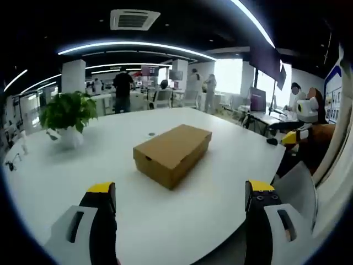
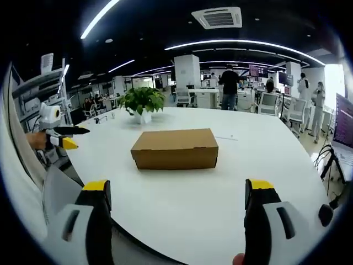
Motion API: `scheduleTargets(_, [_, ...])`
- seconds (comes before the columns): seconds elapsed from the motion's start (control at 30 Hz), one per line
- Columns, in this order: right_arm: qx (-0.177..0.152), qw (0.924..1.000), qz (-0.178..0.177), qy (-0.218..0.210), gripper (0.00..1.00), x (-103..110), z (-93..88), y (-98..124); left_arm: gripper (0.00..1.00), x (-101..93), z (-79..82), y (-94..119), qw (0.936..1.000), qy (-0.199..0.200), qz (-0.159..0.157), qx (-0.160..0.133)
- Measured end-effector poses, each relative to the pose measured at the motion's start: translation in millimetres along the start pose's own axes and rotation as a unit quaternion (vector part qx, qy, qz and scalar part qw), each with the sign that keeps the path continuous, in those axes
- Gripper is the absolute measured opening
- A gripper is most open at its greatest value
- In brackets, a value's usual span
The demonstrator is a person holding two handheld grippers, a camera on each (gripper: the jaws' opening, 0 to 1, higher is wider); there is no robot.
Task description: Operate the shoe box by opening the lid, removing the specified soft item, and placing it in the target area until the item is outside and the box remains undamaged.
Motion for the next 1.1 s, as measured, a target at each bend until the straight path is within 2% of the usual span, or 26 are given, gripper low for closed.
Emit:
scheduleTargets(0.47, [0.001,1.0,0.001,-0.003,0.96,-2.9,-0.1,-1.6,1.0,-0.7,0.1,-0.8,0.9999,0.012,0.001,-0.003])
scheduleTargets(1.1, [-0.002,1.0,0.0,0.001,0.96,-2.7,0.2,0.8,1.0,-2.4,1.1,-0.1,1.0,0.006,-0.001,-0.004])
Point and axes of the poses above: the point that each gripper's makers call its tool centre point, and the gripper's own axes: y roughly backward along the fingers, x roughly to its left, z roughly out of its top, the point moved 2 cm from there along y, roughly backward along the fingers, and after that the axes turned 4 degrees about z, right-handed, at the moved point
